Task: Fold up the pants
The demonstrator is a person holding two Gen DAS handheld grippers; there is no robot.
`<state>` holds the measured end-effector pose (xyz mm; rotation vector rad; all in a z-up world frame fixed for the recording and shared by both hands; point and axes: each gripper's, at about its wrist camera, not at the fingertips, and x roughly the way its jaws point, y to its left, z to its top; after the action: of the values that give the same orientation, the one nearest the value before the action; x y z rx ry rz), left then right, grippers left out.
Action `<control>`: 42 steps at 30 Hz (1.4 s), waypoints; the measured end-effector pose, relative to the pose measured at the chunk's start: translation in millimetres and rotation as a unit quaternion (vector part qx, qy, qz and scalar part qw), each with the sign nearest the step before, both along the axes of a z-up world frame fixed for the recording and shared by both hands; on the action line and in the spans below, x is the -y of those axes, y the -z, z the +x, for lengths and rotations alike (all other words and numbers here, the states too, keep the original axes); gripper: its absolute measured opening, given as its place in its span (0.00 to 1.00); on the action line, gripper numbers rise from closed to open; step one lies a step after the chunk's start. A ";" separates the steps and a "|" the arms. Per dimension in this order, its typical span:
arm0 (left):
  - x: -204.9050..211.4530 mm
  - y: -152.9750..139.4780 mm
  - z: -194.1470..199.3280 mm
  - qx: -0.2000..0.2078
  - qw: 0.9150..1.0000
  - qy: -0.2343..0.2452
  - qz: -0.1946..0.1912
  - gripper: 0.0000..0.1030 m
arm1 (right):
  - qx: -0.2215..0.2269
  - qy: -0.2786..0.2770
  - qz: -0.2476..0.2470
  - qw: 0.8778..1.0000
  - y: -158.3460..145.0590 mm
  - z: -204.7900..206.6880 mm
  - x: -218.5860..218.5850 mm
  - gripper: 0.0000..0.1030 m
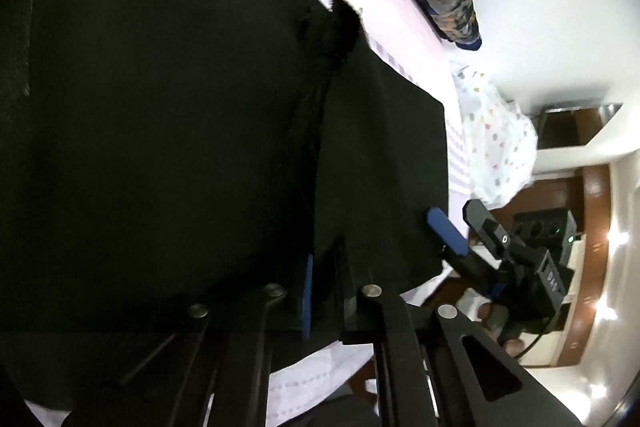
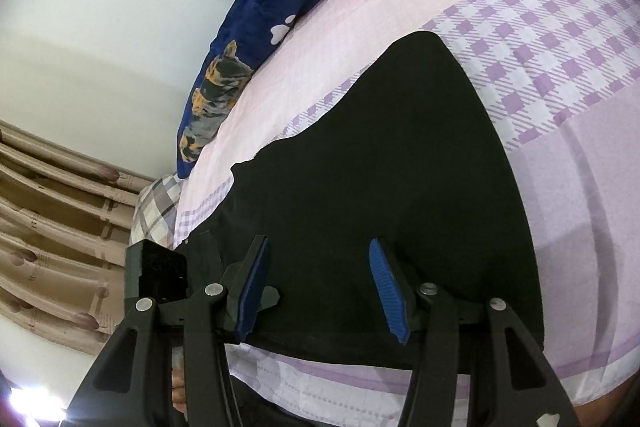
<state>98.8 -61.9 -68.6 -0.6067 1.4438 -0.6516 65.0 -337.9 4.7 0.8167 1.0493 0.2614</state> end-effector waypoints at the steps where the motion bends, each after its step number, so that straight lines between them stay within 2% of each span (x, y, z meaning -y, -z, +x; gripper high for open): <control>1: 1.5 -4.8 -0.9 0.010 1.000 0.000 0.007 0.07 | 0.000 0.001 0.001 1.000 -0.4 -0.1 0.1 0.48; 4: -3.8 -13.0 -5.7 0.025 0.999 -0.003 0.022 0.06 | 0.004 0.000 0.000 1.000 -2.8 -1.2 -0.2 0.48; 11: -7.7 -3.3 -6.2 0.012 0.999 -0.006 0.044 0.07 | 0.001 -0.005 -0.016 1.000 -0.6 8.2 -4.8 0.48; 14: -6.2 -2.9 -6.2 0.009 0.999 -0.005 0.051 0.08 | 0.004 0.012 -0.021 1.000 -1.2 12.5 1.8 0.48; 18: -6.4 -2.8 -5.8 0.008 0.998 -0.005 0.054 0.12 | 0.005 0.044 -0.052 0.998 -2.3 21.9 16.0 0.48; 22: -7.8 -10.1 -6.6 0.025 0.997 -0.006 0.072 0.18 | 0.013 0.069 -0.088 0.994 -6.4 39.6 25.8 0.48; 24: -12.5 -17.3 -6.9 0.042 0.995 -0.013 0.086 0.19 | 0.015 0.079 -0.113 0.990 -8.4 52.3 27.0 0.48; 27: -24.5 -30.8 -9.1 0.079 0.991 -0.020 0.104 0.20 | 0.006 0.080 -0.120 0.990 -4.0 70.7 23.2 0.49; 35: -86.2 -53.7 -23.9 0.143 0.976 -0.071 0.145 0.30 | 0.017 0.009 -0.130 0.991 1.0 101.8 -37.5 0.50; 38: -121.4 -58.7 -33.8 0.152 0.972 -0.104 0.147 0.33 | 0.015 -0.033 -0.099 0.994 8.1 107.3 -69.6 0.50; 42: -167.0 -63.4 -45.9 0.151 0.963 -0.159 0.155 0.35 | 0.028 -0.090 -0.108 0.990 10.3 107.6 -114.7 0.50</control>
<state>52.9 105.1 -5.2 -0.4556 1.1015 -0.2424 172.6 -223.2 -5.7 0.5174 1.0791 0.3151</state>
